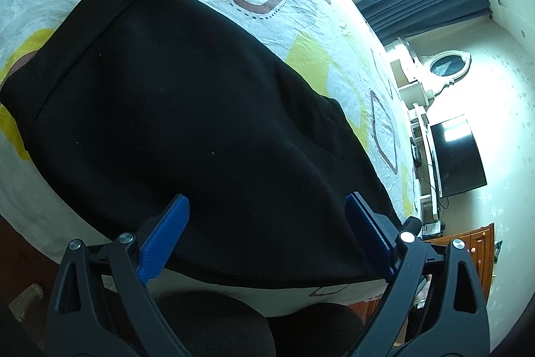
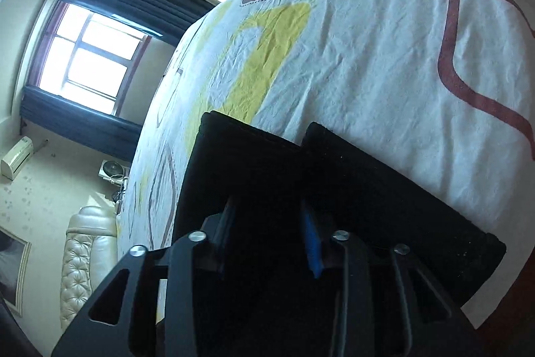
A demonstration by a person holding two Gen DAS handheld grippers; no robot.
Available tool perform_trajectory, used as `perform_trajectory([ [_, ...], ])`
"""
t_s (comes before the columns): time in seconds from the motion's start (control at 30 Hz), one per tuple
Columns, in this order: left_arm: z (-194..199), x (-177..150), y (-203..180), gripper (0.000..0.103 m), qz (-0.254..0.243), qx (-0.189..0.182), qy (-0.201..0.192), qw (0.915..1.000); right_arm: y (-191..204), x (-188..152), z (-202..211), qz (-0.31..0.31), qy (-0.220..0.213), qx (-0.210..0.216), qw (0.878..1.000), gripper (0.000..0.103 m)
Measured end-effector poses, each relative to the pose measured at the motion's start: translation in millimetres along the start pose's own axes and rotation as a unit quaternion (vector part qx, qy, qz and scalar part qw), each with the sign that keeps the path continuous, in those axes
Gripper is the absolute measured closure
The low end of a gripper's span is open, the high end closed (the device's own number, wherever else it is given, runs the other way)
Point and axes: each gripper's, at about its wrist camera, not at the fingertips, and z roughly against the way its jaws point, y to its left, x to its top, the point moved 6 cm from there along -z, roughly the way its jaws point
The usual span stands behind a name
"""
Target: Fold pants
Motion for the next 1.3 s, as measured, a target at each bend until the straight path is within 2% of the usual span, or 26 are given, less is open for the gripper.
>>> perform_trajectory([
  [0.07,0.6,-0.5,-0.5,0.009,0.0,0.0,-0.001,1.0,9.2,0.8,7.5,0.009,-0.006,0.02,1.0,0.096],
  [0.27,-0.5,-0.5,-3.5,0.009,-0.002,0.002,-0.002,1.0,25.7,7.6,69.0,0.019,-0.048,0.072,0.996,0.098],
  [0.4,0.1,-0.4,-3.3,0.009,0.001,0.001,-0.002,1.0,-5.9,-0.1,104.6,0.007,-0.064,0.041,0.997,0.098],
  [0.5,0.1,0.1,-2.5,0.009,0.003,0.0,-0.001,1.0,-50.5,-9.7,97.8,-0.027,-0.042,0.003,0.999,0.098],
  [0.6,0.3,-0.6,-3.8,0.009,-0.002,0.003,-0.002,1.0,-74.8,-17.5,85.7,-0.066,-0.019,0.015,0.998,0.098],
  [0.63,0.5,-1.0,-4.4,0.009,-0.004,0.004,-0.003,1.0,-77.0,-19.9,85.1,-0.072,-0.022,0.017,0.997,0.097],
  [0.73,0.2,-2.3,-5.1,0.009,-0.006,0.007,-0.004,0.9999,-66.4,-23.7,83.5,-0.076,-0.023,0.057,0.995,0.093],
  [0.77,0.1,-3.0,-6.0,0.009,-0.006,0.008,-0.005,0.9999,-61.3,-24.4,81.8,-0.071,-0.02,0.058,0.996,0.085],
  [0.8,0.0,-2.8,-6.2,0.009,-0.006,0.009,-0.005,0.9999,-58.3,-25.9,79.2,-0.069,-0.015,0.058,0.996,0.073],
  [0.87,-0.1,-3.5,-7.3,0.008,-0.006,0.008,-0.007,0.9999,-56.7,-30.7,73.9,-0.08,-0.009,0.05,0.996,0.061],
  [1.0,-1.1,-4.5,-9.2,0.007,-0.011,0.01,-0.006,0.9999,-58.9,-35.7,61.7,-0.099,-0.011,0.052,0.994,0.06],
  [1.03,-1.2,-4.6,-9.4,0.007,-0.011,0.01,-0.006,0.9999,-56.8,-34.7,58.6,-0.093,-0.011,0.051,0.994,0.06],
  [1.07,-1.3,-4.9,-9.4,0.006,-0.011,0.009,-0.006,0.9999,-54.4,-34.3,57.6,-0.086,-0.013,0.044,0.995,0.076],
  [1.1,-1.4,-4.9,-9.0,0.006,-0.01,0.009,-0.006,0.9999,-51.5,-34.3,57.0,-0.077,-0.01,0.043,0.996,0.098],
  [1.3,-0.6,-3.3,-5.6,0.006,0.0,0.002,-0.003,1.0,-35.7,-29.9,91.9,-0.043,-0.035,0.037,0.998,0.098],
])
